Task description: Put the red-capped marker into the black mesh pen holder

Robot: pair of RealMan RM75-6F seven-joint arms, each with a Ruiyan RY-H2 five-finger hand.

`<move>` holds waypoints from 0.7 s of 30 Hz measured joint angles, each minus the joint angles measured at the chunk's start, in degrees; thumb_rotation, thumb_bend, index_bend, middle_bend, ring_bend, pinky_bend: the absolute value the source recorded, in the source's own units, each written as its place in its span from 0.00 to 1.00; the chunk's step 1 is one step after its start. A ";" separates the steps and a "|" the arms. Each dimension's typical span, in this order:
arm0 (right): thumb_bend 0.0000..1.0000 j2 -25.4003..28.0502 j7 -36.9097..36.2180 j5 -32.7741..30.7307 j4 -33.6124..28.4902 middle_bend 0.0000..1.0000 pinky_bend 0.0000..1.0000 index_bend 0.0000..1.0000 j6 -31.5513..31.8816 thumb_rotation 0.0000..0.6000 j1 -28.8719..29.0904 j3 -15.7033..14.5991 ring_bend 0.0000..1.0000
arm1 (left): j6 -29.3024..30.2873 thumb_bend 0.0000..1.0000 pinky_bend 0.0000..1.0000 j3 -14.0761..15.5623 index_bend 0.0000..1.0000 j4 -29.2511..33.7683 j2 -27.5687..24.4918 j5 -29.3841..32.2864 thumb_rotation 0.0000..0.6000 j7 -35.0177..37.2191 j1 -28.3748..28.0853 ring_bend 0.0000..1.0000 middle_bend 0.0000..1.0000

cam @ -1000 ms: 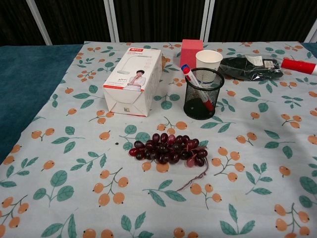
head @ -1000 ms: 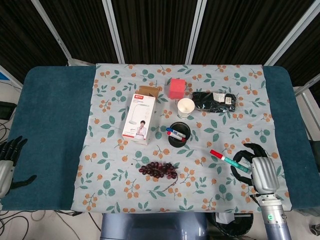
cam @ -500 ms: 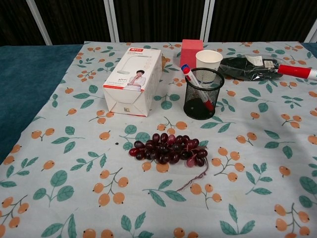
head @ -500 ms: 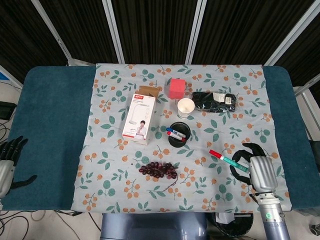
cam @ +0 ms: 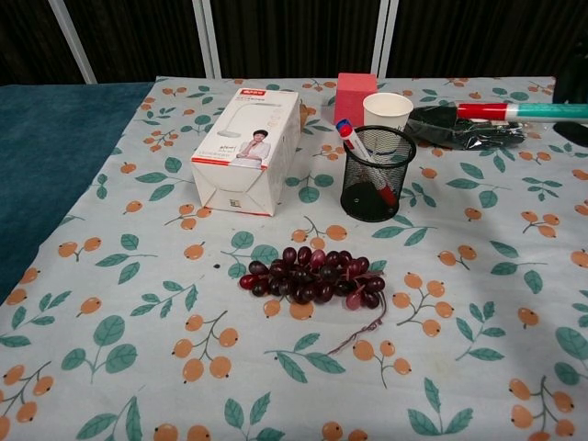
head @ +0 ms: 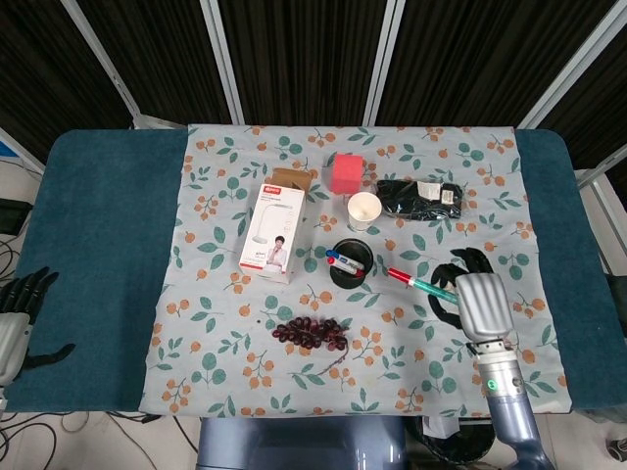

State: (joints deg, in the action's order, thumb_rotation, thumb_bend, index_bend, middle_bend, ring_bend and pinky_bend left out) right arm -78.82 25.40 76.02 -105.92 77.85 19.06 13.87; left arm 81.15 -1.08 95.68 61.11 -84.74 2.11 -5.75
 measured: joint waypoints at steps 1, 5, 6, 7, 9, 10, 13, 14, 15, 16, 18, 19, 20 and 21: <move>0.58 -0.48 1.69 -0.84 0.11 0.57 0.19 0.73 -0.38 1.00 0.84 0.64 0.24 | -0.12 0.07 0.00 0.03 0.00 0.02 -0.05 0.01 1.00 0.08 -0.04 0.00 0.00; 0.58 -2.51 8.51 -3.95 0.87 0.57 0.19 0.73 -1.58 1.00 4.39 3.09 0.24 | -0.61 0.07 0.00 0.11 0.00 0.21 -0.26 0.20 1.00 0.28 -0.18 0.00 0.00; 0.58 -3.09 10.48 -4.93 1.12 0.57 0.19 0.73 -1.86 1.00 5.42 3.75 0.24 | -0.79 0.07 0.00 0.12 0.00 0.31 -0.34 0.32 1.00 0.36 -0.23 0.00 0.00; 0.58 -3.52 11.93 -5.69 1.31 0.57 0.19 0.73 -2.06 1.00 6.20 4.23 0.24 | -0.94 0.07 0.00 0.13 0.00 0.39 -0.42 0.42 1.00 0.42 -0.27 0.00 0.00; 0.58 -4.44 15.03 -7.35 1.80 0.57 0.19 0.73 -2.48 1.00 7.93 5.26 0.24 | -1.21 0.07 0.00 0.13 0.00 0.55 -0.56 0.65 1.00 0.55 -0.34 0.00 0.00; 0.58 -4.77 16.32 -7.90 2.07 0.57 0.19 0.73 -2.65 1.00 8.62 5.59 0.24 | -1.35 0.07 0.00 0.11 0.00 0.63 -0.64 0.79 1.00 0.66 -0.38 0.00 0.00; 0.58 -5.74 21.05 -9.19 3.12 0.57 0.19 0.73 -3.04 1.00 10.83 6.26 0.24 | -1.77 0.07 0.00 0.05 0.00 0.92 -0.93 1.15 1.00 1.13 -0.50 0.00 0.00; 0.58 -6.00 22.58 -9.38 3.49 0.57 0.19 0.73 -3.10 1.00 11.48 6.32 0.24 | -1.90 0.07 0.00 0.05 0.00 1.01 -1.01 1.23 1.00 1.25 -0.54 0.00 0.00; 0.58 -6.37 24.65 -9.58 4.05 0.57 0.19 0.73 -3.15 1.00 12.34 6.32 0.24 | -2.06 0.07 0.00 0.05 0.00 1.10 -1.10 1.30 1.00 1.40 -0.59 0.00 0.00; 0.58 -6.66 26.18 -9.74 4.51 0.57 0.19 0.73 -3.18 1.00 12.96 6.27 0.24 | -2.19 0.07 0.00 0.06 0.00 1.15 -1.17 1.34 1.00 1.49 -0.64 0.00 0.00; 0.58 -7.35 29.55 -10.30 5.63 0.57 0.19 0.73 -3.23 1.00 14.32 6.04 0.24 | -2.41 0.07 0.00 0.09 0.00 1.24 -1.28 1.38 1.00 1.60 -0.73 0.00 0.00; 0.58 -7.66 30.85 -10.65 6.10 0.57 0.19 0.73 -3.26 1.00 14.85 5.89 0.24 | -2.49 0.07 0.00 0.12 0.00 1.28 -1.33 1.38 1.00 1.68 -0.76 0.00 0.00; 0.58 -7.94 32.04 -11.04 6.55 0.57 0.19 0.73 -3.31 1.00 15.34 5.69 0.24 | -2.55 0.07 0.00 0.14 0.00 1.33 -1.38 1.37 1.00 1.78 -0.79 0.00 0.00; 0.58 -8.25 33.47 -11.50 7.13 0.57 0.19 0.73 -3.38 1.00 15.90 5.33 0.24 | -2.59 0.07 0.00 0.16 0.00 1.38 -1.46 1.35 1.00 1.91 -0.81 0.00 0.00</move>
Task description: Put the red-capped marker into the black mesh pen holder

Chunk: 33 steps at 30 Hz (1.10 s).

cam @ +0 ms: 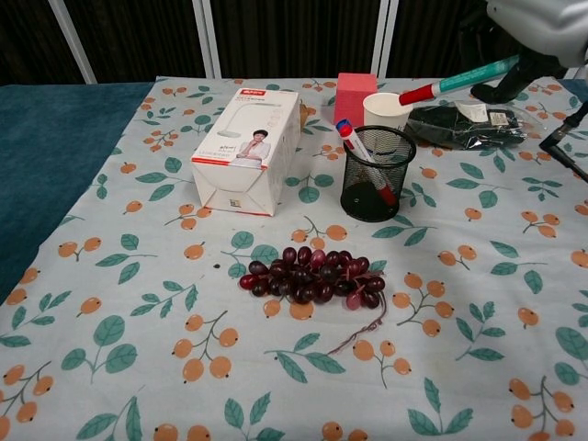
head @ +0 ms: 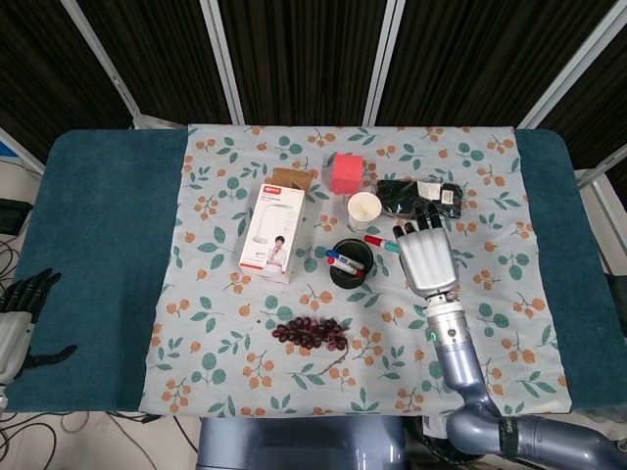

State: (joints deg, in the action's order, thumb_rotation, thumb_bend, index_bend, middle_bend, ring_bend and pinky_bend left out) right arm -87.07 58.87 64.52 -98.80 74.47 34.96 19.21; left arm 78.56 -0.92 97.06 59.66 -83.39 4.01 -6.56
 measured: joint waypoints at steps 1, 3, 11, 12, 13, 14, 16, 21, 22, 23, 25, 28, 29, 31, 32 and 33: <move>0.58 -0.19 0.99 -0.29 0.41 0.57 0.19 0.73 -0.06 1.00 0.37 -0.33 0.24 | -0.01 0.07 0.00 0.01 0.00 0.01 -0.05 0.00 1.00 0.11 0.00 0.00 0.00; 0.58 -0.48 3.03 -0.75 1.25 0.57 0.19 0.73 -0.25 1.00 1.16 -1.23 0.24 | -0.08 0.07 0.00 0.02 0.00 0.05 -0.14 0.05 1.00 0.31 -0.01 0.00 0.00; 0.58 -0.25 8.71 -1.20 2.15 0.57 0.19 0.73 -1.31 1.00 3.48 -4.18 0.24 | -0.34 0.07 0.00 0.13 0.00 0.20 -0.33 0.08 1.00 0.57 -0.10 0.00 0.00; 0.58 -0.13 9.55 -1.14 2.14 0.57 0.19 0.73 -1.44 1.00 3.83 -4.57 0.24 | -0.42 0.07 0.00 0.19 0.00 0.23 -0.38 0.06 1.00 0.61 -0.11 0.00 0.00; 0.58 -0.04 10.16 -1.10 2.14 0.57 0.19 0.73 -1.51 1.00 4.08 -4.82 0.24 | -0.52 0.07 0.00 0.25 0.00 0.27 -0.44 0.04 1.00 0.65 -0.12 0.00 0.00; 0.58 0.04 10.76 -1.09 2.13 0.57 0.19 0.73 -1.56 1.00 4.31 -5.04 0.24 | -0.56 0.07 0.00 0.27 0.00 0.32 -0.51 0.03 1.00 0.69 -0.13 0.00 0.00; 0.58 0.26 12.06 -1.11 1.98 0.57 0.19 0.73 -1.60 1.00 4.83 -5.54 0.24 | -0.52 0.07 0.00 0.27 0.00 0.41 -0.57 0.02 1.00 0.81 -0.13 0.00 0.00; 0.58 1.01 13.66 -1.77 0.85 0.57 0.19 0.73 -1.71 1.00 5.51 -6.74 0.24 | -0.51 0.07 0.00 0.30 0.00 0.36 -0.61 -0.07 1.00 1.03 -0.15 0.00 0.00; 0.58 1.06 13.78 -1.86 0.59 0.57 0.19 0.73 -1.63 1.00 5.60 -6.99 0.24 | -0.50 0.07 0.00 0.33 0.00 0.36 -0.62 -0.13 1.00 1.03 -0.15 0.00 0.00; 0.58 1.06 13.83 -1.88 0.51 0.57 0.19 0.73 -1.57 1.00 5.65 -7.08 0.24 | -0.50 0.07 0.00 0.34 0.00 0.35 -0.62 -0.15 1.00 1.03 -0.15 0.00 0.00; 0.58 0.84 13.98 -1.82 0.37 0.57 0.19 0.73 -1.53 1.00 5.88 -7.35 0.24 | -0.45 0.07 0.00 0.38 0.00 0.34 -0.62 -0.25 1.00 1.04 -0.14 0.00 0.00; 0.57 0.04 14.40 -1.88 0.55 0.57 0.19 0.73 -1.60 1.00 6.43 -7.64 0.24 | -0.40 0.07 0.00 0.38 0.00 0.31 -0.61 -0.23 1.00 1.11 -0.13 0.00 0.00; 0.57 -0.26 14.59 -1.92 0.77 0.56 0.19 0.73 -1.66 1.00 6.65 -7.71 0.24 | -0.40 0.07 0.00 0.37 0.00 0.30 -0.61 -0.20 1.00 1.12 -0.13 0.00 0.00; 0.56 -1.00 15.11 -2.05 1.53 0.56 0.19 0.73 -1.87 1.00 7.20 -7.85 0.24 | -0.40 0.07 0.00 0.35 0.00 0.31 -0.62 -0.20 1.00 1.13 -0.14 0.00 0.00; 0.54 -1.38 15.31 -2.16 1.95 0.56 0.19 0.73 -1.96 1.00 7.43 -7.87 0.24 | -0.38 0.07 0.00 0.37 0.00 0.31 -0.63 -0.22 1.00 1.14 -0.13 0.00 0.00; 0.52 -1.99 15.61 -2.39 2.58 0.55 0.19 0.73 -2.07 1.00 7.76 -7.87 0.24 | -0.35 0.07 0.00 0.37 0.00 0.30 -0.64 -0.25 1.00 1.13 -0.13 0.00 0.00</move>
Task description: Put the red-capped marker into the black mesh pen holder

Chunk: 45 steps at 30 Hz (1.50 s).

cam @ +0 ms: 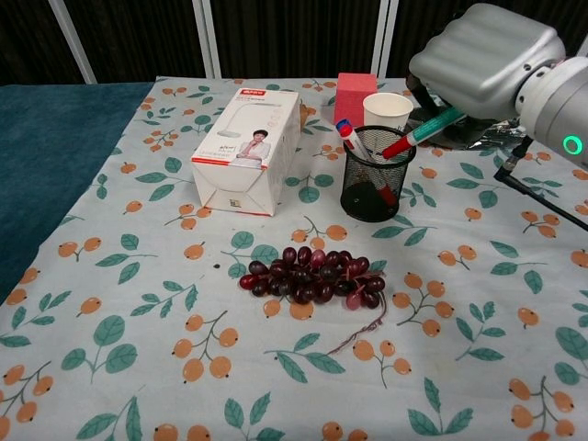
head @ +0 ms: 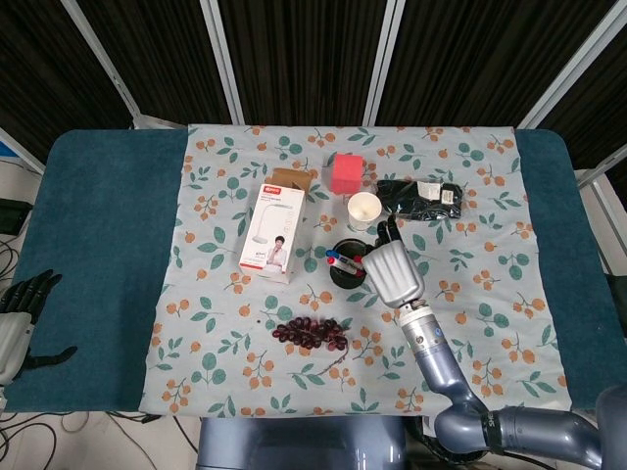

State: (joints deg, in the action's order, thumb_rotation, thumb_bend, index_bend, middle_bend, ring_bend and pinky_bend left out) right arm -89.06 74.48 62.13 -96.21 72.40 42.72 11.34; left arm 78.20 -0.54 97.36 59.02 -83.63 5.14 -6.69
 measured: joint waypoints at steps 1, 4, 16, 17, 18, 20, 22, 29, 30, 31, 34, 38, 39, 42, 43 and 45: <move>0.50 -0.52 0.32 -0.28 0.50 0.53 0.19 0.73 -0.03 1.00 0.25 0.01 0.24 | 0.04 0.07 0.00 -0.01 0.00 -0.03 0.01 -0.01 1.00 -0.04 0.00 0.00 0.00; 0.41 -2.18 1.53 -1.10 2.07 0.45 0.19 0.68 0.03 1.00 1.08 -0.02 0.24 | 0.10 0.07 0.00 -0.05 0.00 -0.07 0.05 0.08 1.00 -0.06 0.02 0.00 0.00; 0.25 -5.45 1.98 2.02 5.84 0.13 0.18 0.21 3.44 1.00 2.16 -1.08 0.11 | -0.09 0.07 0.00 -0.17 0.00 -0.02 0.04 0.57 1.00 -0.53 -0.07 0.00 0.00; 0.24 -5.55 1.73 2.37 5.88 0.13 0.18 0.20 3.74 1.00 2.16 -1.07 0.11 | -0.10 0.07 0.00 -0.19 0.00 -0.02 0.05 0.61 1.00 -0.57 -0.07 0.00 0.00; 0.23 -5.59 1.47 2.80 5.89 0.13 0.18 0.19 4.06 1.00 2.13 -1.07 0.11 | -0.09 0.07 0.00 -0.21 0.00 -0.01 0.07 0.65 1.00 -0.64 -0.08 0.00 0.00; 0.22 -5.49 1.29 3.32 5.76 0.12 0.18 0.18 4.40 1.00 2.05 -1.15 0.11 | -0.06 0.07 0.00 -0.20 0.00 0.01 0.08 0.63 1.00 -0.70 -0.07 0.00 0.00; 0.21 -5.25 1.02 3.65 5.33 0.12 0.18 0.18 4.78 1.00 1.84 -1.25 0.11 | 0.04 0.07 0.00 -0.20 0.00 0.00 0.11 0.62 1.00 -0.83 -0.04 0.00 0.00; 0.21 -3.19 -0.15 4.82 2.23 0.12 0.18 0.17 6.66 1.00 0.24 -1.96 0.11 | 0.23 0.07 0.00 -0.21 0.00 -0.11 0.25 0.62 1.00 -1.20 0.02 0.00 0.00; 0.21 -2.39 -0.66 5.17 1.23 0.12 0.18 0.17 7.26 1.00 -0.34 -2.18 0.11 | 0.28 0.07 0.00 -0.20 0.00 -0.13 0.27 0.59 1.00 -1.25 0.04 0.00 0.00; 0.21 -1.68 -1.21 5.46 0.40 0.12 0.18 0.17 7.81 1.00 -0.89 -2.36 0.11 | 0.34 0.07 0.00 -0.20 0.00 -0.16 0.30 0.55 1.00 -1.29 0.06 0.00 0.00; 0.20 0.99 -4.09 6.60 -2.35 0.12 0.18 0.14 10.02 1.00 -3.27 -3.17 0.11 | 0.69 0.07 0.00 -0.18 0.00 -0.25 0.40 0.18 1.00 -1.26 0.12 0.00 0.00; 0.15 4.52 -10.39 7.77 -5.39 0.06 0.18 0.06 12.94 1.00 -7.13 -4.42 0.07 | 1.79 0.07 0.00 -0.09 0.00 -0.77 0.75 -0.71 1.00 -1.56 0.42 0.00 0.00; 0.11 5.71 -12.98 8.15 -6.17 0.03 0.18 0.03 13.79 1.00 -8.47 -4.91 0.05 | 2.09 0.07 0.00 -0.05 0.00 -0.94 0.89 -0.94 1.00 -1.68 0.53 0.00 0.00; 0.06 8.51 -20.83 9.49 -7.39 0.00 0.18 0.00 15.70 1.00 -11.87 -6.40 0.00 | 2.79 0.07 0.00 0.04 0.00 -1.34 1.22 -1.66 1.00 -1.92 0.70 0.00 0.00; 0.04 9.31 -23.56 10.05 -7.51 0.00 0.18 0.00 16.21 1.00 -12.90 -6.93 0.00 | 3.08 0.07 0.00 0.06 0.00 -1.49 1.35 -1.94 1.00 -2.02 0.76 0.00 0.00; 0.02 11.21 -30.37 11.47 -7.41 0.00 0.18 0.00 17.35 1.00 -15.42 -8.35 0.00 | 3.81 0.07 0.00 0.08 0.00 -1.95 1.73 -2.53 1.00 -2.38 0.91 0.00 0.00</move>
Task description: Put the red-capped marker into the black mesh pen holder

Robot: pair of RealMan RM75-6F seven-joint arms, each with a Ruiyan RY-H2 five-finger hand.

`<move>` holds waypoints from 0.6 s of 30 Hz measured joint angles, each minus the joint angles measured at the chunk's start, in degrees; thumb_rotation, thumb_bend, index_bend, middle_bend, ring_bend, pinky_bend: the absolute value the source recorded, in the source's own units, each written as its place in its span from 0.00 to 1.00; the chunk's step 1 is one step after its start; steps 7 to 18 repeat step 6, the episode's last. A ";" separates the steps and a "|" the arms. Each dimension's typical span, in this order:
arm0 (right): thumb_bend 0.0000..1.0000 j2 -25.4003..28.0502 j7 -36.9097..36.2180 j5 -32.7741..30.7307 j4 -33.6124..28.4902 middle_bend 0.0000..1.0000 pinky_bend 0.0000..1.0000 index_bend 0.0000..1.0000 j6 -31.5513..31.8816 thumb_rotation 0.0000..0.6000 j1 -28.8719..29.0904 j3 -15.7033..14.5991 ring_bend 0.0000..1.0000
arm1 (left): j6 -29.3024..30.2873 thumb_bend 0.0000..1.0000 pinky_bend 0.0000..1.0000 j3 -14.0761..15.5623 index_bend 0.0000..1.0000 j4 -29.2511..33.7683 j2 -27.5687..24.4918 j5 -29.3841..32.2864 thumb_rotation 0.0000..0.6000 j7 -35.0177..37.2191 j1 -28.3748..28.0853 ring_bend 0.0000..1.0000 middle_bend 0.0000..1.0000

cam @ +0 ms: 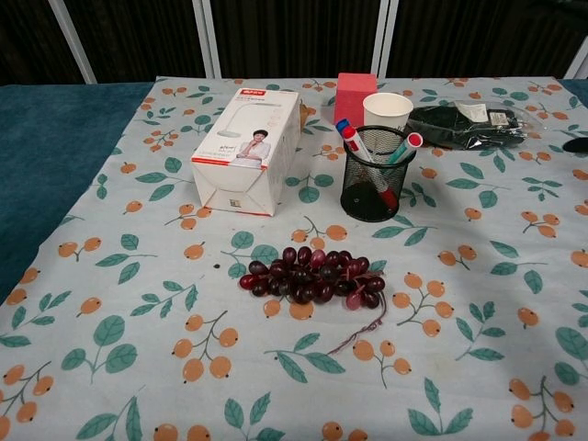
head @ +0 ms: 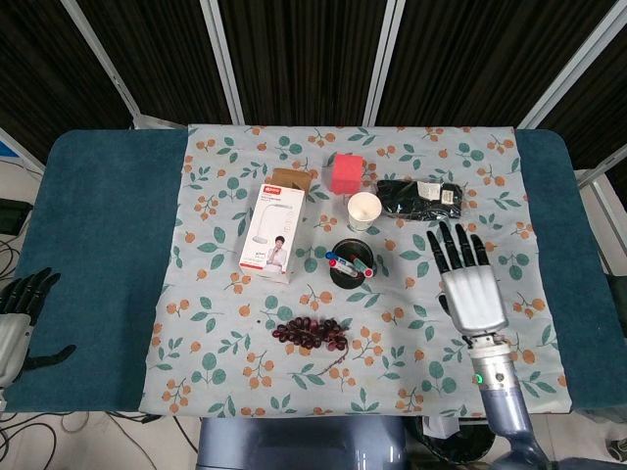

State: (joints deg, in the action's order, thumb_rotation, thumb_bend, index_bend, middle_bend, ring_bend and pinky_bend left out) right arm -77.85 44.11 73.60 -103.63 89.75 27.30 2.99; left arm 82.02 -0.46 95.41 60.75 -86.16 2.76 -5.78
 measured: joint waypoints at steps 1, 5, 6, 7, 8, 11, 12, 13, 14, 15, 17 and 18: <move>0.02 0.83 -3.02 0.67 0.19 0.00 0.18 0.00 0.46 1.00 -1.13 -0.69 0.00 | 0.30 0.07 0.00 0.01 0.00 -0.22 0.19 -0.24 1.00 -0.18 0.07 0.00 0.00; 0.02 4.45 -15.36 4.16 1.93 0.00 0.18 0.00 2.45 1.00 -6.41 -4.16 0.00 | 1.23 0.07 0.00 -0.02 0.00 -1.04 0.93 -0.97 1.00 -0.48 0.28 0.00 0.00; 0.02 5.49 -18.51 5.50 2.86 0.00 0.18 0.00 3.09 1.00 -8.15 -5.34 0.00 | 1.43 0.07 0.00 -0.04 0.00 -1.27 1.10 -1.13 1.00 -0.59 0.30 0.00 0.00; 0.02 5.49 -18.51 5.50 2.86 0.00 0.18 0.00 3.09 1.00 -8.15 -5.34 0.00 | 1.43 0.07 0.00 -0.04 0.00 -1.27 1.10 -1.13 1.00 -0.59 0.30 0.00 0.00; 0.02 5.49 -18.51 5.50 2.86 0.00 0.18 0.00 3.09 1.00 -8.15 -5.34 0.00 | 1.43 0.07 0.00 -0.04 0.00 -1.27 1.10 -1.13 1.00 -0.59 0.30 0.00 0.00; 0.02 5.49 -18.51 5.50 2.86 0.00 0.18 0.00 3.09 1.00 -8.15 -5.34 0.00 | 1.43 0.07 0.00 -0.04 0.00 -1.27 1.10 -1.13 1.00 -0.59 0.30 0.00 0.00; 0.02 5.49 -18.51 5.50 2.86 0.00 0.18 0.00 3.09 1.00 -8.15 -5.34 0.00 | 1.43 0.07 0.00 -0.04 0.00 -1.27 1.10 -1.13 1.00 -0.59 0.30 0.00 0.00; 0.02 5.49 -18.51 5.50 2.86 0.00 0.18 0.00 3.09 1.00 -8.15 -5.34 0.00 | 1.43 0.07 0.00 -0.04 0.00 -1.27 1.10 -1.13 1.00 -0.59 0.30 0.00 0.00; 0.02 5.49 -18.51 5.50 2.86 0.00 0.18 0.00 3.09 1.00 -8.15 -5.34 0.00 | 1.43 0.07 0.00 -0.04 0.00 -1.27 1.10 -1.13 1.00 -0.59 0.30 0.00 0.00; 0.02 5.49 -18.51 5.50 2.86 0.00 0.18 0.00 3.09 1.00 -8.15 -5.34 0.00 | 1.43 0.07 0.00 -0.04 0.00 -1.27 1.10 -1.13 1.00 -0.59 0.30 0.00 0.00; 0.02 5.49 -18.51 5.50 2.86 0.00 0.18 0.00 3.09 1.00 -8.15 -5.34 0.00 | 1.43 0.07 0.00 -0.04 0.00 -1.27 1.10 -1.13 1.00 -0.59 0.30 0.00 0.00; 0.02 5.49 -18.51 5.50 2.86 0.00 0.18 0.00 3.09 1.00 -8.15 -5.34 0.00 | 1.43 0.07 0.00 -0.04 0.00 -1.27 1.10 -1.13 1.00 -0.59 0.30 0.00 0.00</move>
